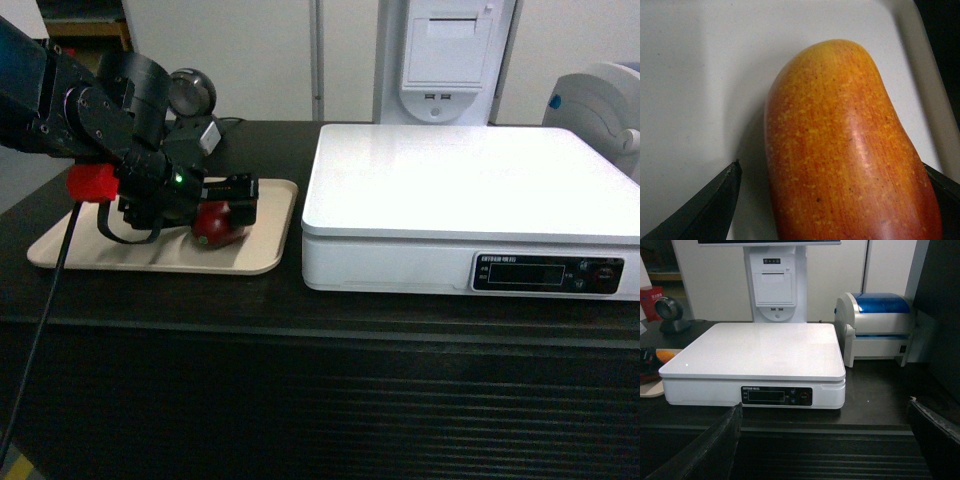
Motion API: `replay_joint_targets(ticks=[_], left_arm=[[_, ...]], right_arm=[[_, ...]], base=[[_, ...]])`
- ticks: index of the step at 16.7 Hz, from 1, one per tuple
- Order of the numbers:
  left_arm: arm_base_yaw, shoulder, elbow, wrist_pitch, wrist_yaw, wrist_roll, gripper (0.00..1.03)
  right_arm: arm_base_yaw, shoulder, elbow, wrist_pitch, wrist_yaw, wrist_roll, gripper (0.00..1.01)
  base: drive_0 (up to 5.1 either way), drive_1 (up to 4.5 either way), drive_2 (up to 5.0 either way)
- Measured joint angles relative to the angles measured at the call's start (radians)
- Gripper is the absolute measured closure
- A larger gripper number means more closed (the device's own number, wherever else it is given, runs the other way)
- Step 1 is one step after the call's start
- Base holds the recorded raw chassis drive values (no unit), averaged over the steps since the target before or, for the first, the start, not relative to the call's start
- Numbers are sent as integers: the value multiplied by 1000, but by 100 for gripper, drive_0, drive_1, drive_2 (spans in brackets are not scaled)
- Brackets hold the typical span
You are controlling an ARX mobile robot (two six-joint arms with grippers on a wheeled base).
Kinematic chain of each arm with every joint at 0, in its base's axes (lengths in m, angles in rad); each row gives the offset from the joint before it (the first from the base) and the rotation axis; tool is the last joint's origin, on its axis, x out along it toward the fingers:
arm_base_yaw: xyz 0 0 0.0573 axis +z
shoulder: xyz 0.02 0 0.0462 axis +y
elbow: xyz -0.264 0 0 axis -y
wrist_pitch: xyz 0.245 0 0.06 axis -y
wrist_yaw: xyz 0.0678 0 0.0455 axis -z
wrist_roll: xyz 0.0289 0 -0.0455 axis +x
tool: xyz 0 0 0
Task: Place dark red mango on scale at checkout
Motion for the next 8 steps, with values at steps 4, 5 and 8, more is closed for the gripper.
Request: replay_joint_targets(ticks=[4, 5, 8], left_arm=[[-8, 3, 0, 25, -17, 40, 17], [-9, 3, 0, 29, -17, 51, 28], [-14, -11, -24, 47, -28, 69, 40]], right_arm=[[0, 0, 0, 0, 0, 0, 3], [0, 0, 0, 0, 0, 0, 3], [0, 0, 0, 0, 0, 0, 3]], base=[[0, 0, 0], [0, 0, 0], [0, 0, 0]])
